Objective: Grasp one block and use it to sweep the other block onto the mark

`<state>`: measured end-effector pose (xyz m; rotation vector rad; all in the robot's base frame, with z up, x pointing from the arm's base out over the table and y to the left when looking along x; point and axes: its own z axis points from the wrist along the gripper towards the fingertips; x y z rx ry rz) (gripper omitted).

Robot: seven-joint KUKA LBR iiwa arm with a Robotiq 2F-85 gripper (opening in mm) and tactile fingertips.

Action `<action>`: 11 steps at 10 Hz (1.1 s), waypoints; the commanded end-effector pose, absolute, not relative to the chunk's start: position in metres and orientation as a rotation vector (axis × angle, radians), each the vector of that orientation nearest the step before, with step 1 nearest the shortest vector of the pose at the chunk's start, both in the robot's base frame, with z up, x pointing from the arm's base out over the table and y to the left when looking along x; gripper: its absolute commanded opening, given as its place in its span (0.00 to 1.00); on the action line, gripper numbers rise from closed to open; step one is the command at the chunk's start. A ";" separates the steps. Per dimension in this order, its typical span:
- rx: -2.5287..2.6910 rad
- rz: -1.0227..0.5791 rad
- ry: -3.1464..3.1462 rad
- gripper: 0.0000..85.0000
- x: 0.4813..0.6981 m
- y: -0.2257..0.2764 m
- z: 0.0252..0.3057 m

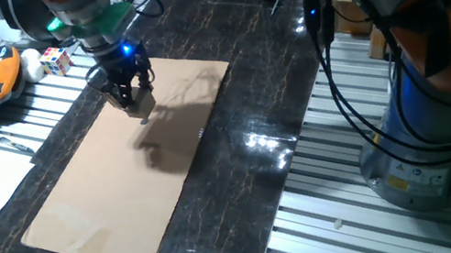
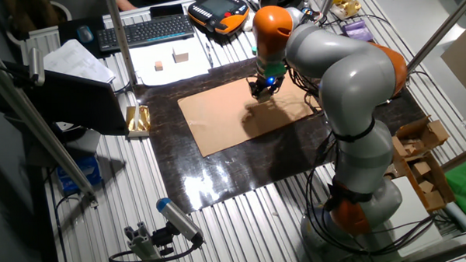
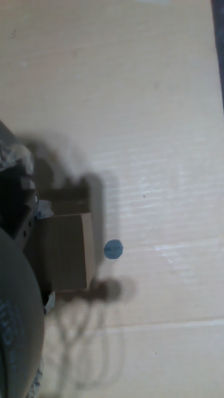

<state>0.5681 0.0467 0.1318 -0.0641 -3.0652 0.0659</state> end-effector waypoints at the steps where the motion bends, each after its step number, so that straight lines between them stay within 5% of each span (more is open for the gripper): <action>1: -0.062 0.057 -3.065 0.02 0.570 0.050 0.131; 9: -0.158 0.091 -3.064 0.01 0.570 0.051 0.130; 11: -0.110 0.082 -3.067 0.01 0.584 0.037 0.128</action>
